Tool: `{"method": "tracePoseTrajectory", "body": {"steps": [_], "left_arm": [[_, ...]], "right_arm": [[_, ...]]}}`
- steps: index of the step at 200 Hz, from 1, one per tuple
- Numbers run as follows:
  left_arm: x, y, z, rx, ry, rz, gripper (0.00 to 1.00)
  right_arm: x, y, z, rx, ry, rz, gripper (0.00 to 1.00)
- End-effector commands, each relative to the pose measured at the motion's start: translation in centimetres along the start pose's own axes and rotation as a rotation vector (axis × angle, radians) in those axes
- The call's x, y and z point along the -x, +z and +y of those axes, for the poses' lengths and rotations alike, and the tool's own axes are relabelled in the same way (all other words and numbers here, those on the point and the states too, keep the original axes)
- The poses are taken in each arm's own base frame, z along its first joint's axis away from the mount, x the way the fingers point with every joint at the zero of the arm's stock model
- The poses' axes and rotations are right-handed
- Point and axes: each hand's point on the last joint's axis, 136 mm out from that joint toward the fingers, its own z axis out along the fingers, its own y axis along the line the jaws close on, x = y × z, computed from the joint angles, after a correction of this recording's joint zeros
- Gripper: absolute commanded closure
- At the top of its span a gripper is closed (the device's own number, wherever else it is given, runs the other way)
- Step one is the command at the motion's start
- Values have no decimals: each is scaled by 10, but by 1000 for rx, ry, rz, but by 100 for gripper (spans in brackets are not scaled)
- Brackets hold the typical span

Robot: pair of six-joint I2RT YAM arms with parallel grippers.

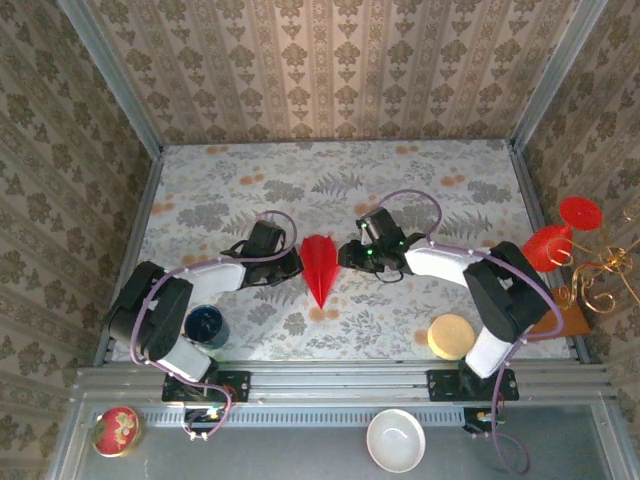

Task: Fold a paper plane with a square sheet of paper (pick it up from the middle)
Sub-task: Move the paper plane to the top-center of the table.

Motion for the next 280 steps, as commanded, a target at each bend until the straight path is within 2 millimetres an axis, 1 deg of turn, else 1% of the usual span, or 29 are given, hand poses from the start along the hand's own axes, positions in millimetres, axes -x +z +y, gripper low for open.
{"method": "tracePoseTrajectory", "body": {"steps": [1,26,45,54,82,107,147,166,190,222,233,246,271,280], "left_arm": [[0,1,-2,2,4,3,100],[0,1,-4,-5,5,6,100],[0,1,-6,-13,8,6,100],[-1,0,-5,-14,7,8,100],[-1,0,-9,-35,0,12,100],[-2,-1,-10,-40,1,15,100],[-2,-1,-11,-44,2,17,100],[-2,-2,-11,-45,2,18,100],[-2,-2,-11,-45,1,18,100],[0,-4,-11,-44,-1,14,100],[0,-5,-10,-41,-2,12,99],[2,-7,-9,-38,-2,7,96],[6,-14,-7,-20,1,-11,85],[8,-18,-3,-2,2,-19,81]], "right_arm": [[-8,-14,3,-126,-107,-13,59],[-30,-4,19,-128,-147,37,58],[-43,8,28,-148,-183,70,51],[-48,12,31,-155,-196,80,49],[-53,25,41,-155,-214,102,47],[-55,34,39,-172,-212,127,47],[-56,43,39,-188,-212,146,47],[-54,45,37,-205,-210,145,50],[-51,45,33,-241,-209,133,56],[-48,43,26,-286,-206,123,65],[-47,42,24,-299,-205,118,70],[-45,42,23,-313,-205,117,76],[-43,41,20,-336,-209,114,79],[-41,40,18,-355,-211,109,81]]}}
